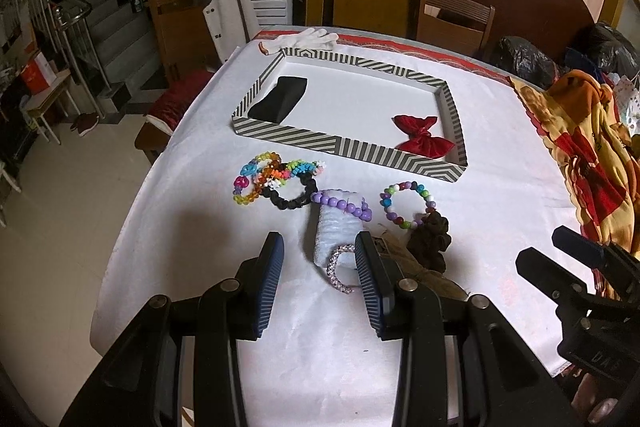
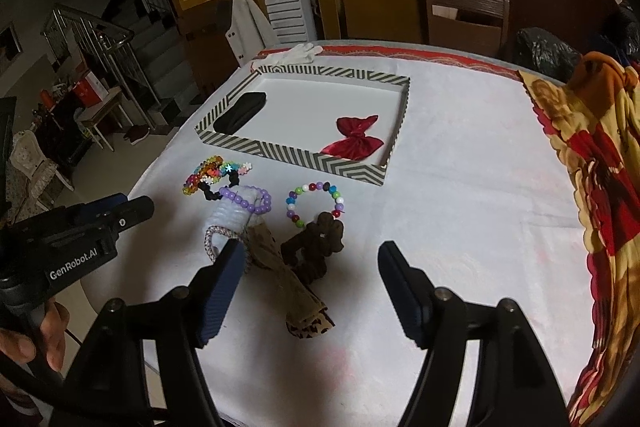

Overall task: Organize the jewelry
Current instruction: 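Withdraw both tools from the tray and move toward the remaining jewelry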

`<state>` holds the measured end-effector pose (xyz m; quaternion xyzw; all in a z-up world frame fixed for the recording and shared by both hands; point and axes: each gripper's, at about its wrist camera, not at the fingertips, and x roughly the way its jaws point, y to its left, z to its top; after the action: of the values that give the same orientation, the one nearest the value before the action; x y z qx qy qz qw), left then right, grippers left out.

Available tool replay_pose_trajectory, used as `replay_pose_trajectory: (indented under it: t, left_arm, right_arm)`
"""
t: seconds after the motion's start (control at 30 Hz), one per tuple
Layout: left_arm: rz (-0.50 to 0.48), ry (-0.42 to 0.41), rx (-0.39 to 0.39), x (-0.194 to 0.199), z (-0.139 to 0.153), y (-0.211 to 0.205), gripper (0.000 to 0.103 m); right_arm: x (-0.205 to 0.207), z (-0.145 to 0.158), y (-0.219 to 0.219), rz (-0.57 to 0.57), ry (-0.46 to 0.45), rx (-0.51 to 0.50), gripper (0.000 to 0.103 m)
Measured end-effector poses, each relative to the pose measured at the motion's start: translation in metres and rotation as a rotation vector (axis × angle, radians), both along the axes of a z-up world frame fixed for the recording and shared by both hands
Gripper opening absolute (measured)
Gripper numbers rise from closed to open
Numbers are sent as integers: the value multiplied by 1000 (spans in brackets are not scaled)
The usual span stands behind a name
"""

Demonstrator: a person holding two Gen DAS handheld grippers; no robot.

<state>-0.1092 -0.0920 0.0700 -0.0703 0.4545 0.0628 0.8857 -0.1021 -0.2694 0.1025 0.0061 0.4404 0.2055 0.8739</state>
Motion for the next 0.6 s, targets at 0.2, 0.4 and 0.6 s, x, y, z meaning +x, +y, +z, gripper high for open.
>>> replay_pose_trajectory:
  t: [0.2, 0.4, 0.6]
  left_arm:
    - [-3, 3, 2, 1, 0, -3, 44]
    - [-1, 14, 3, 1, -2, -3, 44]
    - [4, 22, -2, 4, -5, -1, 44]
  right_arm:
    - [0, -1, -1, 1, 1, 1, 73]
    - [2, -3, 1, 2, 12, 0, 73]
    - [3, -5, 1, 2, 15, 1, 73]
